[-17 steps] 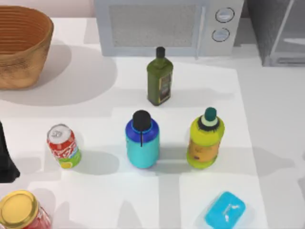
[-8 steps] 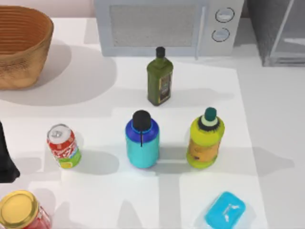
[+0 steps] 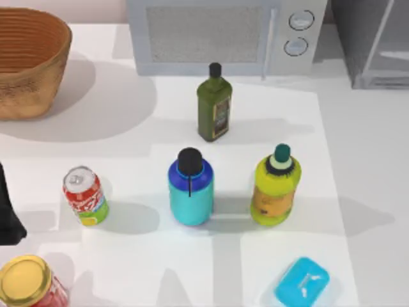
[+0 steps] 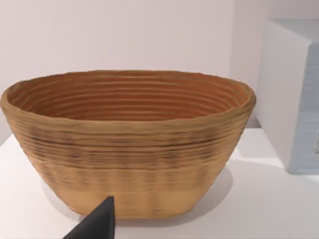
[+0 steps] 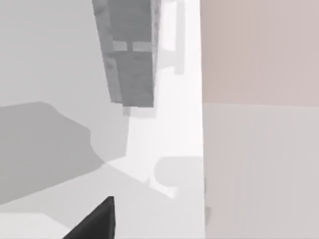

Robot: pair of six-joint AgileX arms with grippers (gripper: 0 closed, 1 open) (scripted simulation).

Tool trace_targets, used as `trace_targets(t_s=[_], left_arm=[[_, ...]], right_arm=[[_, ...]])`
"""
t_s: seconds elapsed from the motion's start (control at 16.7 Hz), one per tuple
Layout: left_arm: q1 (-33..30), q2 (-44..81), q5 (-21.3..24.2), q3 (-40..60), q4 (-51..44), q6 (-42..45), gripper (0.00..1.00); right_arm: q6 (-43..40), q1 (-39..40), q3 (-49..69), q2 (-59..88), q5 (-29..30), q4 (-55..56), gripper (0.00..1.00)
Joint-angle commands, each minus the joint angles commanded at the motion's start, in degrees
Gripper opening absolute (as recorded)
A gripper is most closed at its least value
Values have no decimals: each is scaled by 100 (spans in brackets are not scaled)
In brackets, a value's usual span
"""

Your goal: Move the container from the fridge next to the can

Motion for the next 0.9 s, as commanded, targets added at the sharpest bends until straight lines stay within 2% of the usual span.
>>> trace_targets(t_s=[0.3,0.48,0.66,0.9], left_arm=[[0,0,0,0,0,0,100],[0,0,0,0,0,0,100],[0,0,0,0,0,0,100],[0,0,0,0,0,0,100]], right_arm=[[75,68,-19,-7,11,71,100],[614,419,-34,29,58,533,100],[1680,1069,-66,65,185,1406,100],[3632,2212,-112,101,433,2954,100]])
